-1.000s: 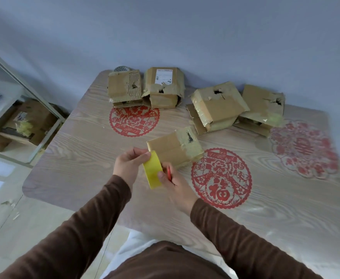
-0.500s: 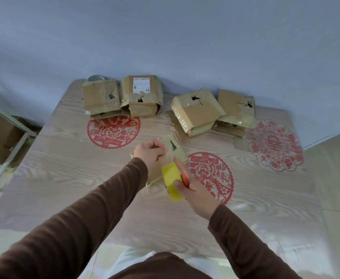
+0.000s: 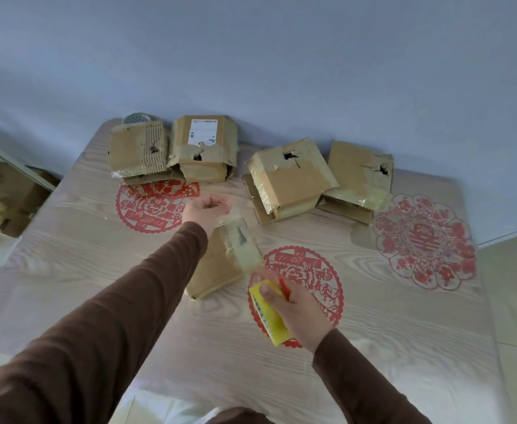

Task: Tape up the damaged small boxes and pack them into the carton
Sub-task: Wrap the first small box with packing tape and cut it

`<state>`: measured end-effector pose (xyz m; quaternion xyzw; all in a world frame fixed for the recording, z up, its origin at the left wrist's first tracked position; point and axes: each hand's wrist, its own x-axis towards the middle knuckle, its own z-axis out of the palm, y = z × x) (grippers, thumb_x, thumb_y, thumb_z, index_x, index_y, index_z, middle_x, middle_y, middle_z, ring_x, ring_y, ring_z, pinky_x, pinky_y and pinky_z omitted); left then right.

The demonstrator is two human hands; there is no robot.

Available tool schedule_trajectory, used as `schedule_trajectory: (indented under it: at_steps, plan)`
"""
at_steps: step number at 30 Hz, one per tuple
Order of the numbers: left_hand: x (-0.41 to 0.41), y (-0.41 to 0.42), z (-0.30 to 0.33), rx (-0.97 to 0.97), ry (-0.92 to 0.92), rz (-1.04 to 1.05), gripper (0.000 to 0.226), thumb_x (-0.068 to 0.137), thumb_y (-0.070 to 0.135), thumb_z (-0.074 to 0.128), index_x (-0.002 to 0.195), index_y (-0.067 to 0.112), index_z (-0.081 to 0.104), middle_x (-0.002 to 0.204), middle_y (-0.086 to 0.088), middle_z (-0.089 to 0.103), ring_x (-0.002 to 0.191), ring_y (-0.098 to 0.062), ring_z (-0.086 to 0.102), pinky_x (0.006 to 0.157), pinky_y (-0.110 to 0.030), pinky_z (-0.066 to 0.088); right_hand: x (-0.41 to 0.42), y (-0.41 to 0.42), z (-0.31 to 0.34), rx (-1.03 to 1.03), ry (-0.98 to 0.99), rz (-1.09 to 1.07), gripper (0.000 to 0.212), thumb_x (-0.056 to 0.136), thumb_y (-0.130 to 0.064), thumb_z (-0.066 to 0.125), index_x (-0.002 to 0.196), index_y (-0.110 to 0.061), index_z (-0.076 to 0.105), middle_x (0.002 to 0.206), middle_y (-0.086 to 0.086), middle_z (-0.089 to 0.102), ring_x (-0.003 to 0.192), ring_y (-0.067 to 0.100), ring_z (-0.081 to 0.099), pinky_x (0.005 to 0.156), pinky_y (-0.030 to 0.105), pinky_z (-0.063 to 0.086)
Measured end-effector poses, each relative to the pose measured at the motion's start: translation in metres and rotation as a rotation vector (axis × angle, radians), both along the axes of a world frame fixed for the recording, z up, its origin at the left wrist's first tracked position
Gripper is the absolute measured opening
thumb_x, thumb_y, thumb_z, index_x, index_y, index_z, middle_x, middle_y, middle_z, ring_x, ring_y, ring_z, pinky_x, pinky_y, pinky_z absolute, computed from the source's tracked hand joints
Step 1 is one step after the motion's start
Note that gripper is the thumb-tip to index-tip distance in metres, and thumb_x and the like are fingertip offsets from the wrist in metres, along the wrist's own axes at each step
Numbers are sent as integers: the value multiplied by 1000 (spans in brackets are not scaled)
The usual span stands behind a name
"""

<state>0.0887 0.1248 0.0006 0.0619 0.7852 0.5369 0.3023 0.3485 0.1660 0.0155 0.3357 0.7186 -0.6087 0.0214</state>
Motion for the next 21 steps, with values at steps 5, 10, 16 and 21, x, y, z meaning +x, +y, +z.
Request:
schedule_trajectory:
  at_steps: [5, 10, 16, 21]
  plan:
    - [-5, -1, -27, -185, 94, -16, 11, 81, 27, 82, 74, 29, 74, 88, 1, 75, 83, -17, 67, 81, -32, 56, -5, 9, -17, 148, -116, 37, 24, 101, -47, 53, 118, -37, 65, 67, -19, 63, 64, -3, 59, 69, 26, 51]
    - [-9, 5, -41, -278, 144, -107, 8, 73, 48, 81, 76, 46, 74, 83, 14, 72, 85, -18, 69, 86, -41, 58, -10, 4, -27, 206, -157, -2, 34, 100, -48, 51, 127, -33, 64, 86, -5, 72, 81, 13, 68, 80, 39, 58]
    - [-11, 8, -52, -400, 186, -185, 22, 82, 50, 74, 83, 29, 69, 85, 12, 69, 81, -17, 66, 83, -42, 59, -15, -1, -40, 218, -235, 19, 40, 103, -43, 46, 140, -33, 56, 83, -7, 69, 76, 9, 65, 69, 26, 54]
    - [-23, 13, -57, -483, 143, -215, 55, 80, 47, 74, 113, 23, 38, 112, -3, 57, 97, -28, 61, 91, -48, 52, -20, -1, -53, 113, -170, -30, 43, 102, -43, 51, 144, -38, 52, 120, -14, 65, 102, 1, 61, 93, 18, 48]
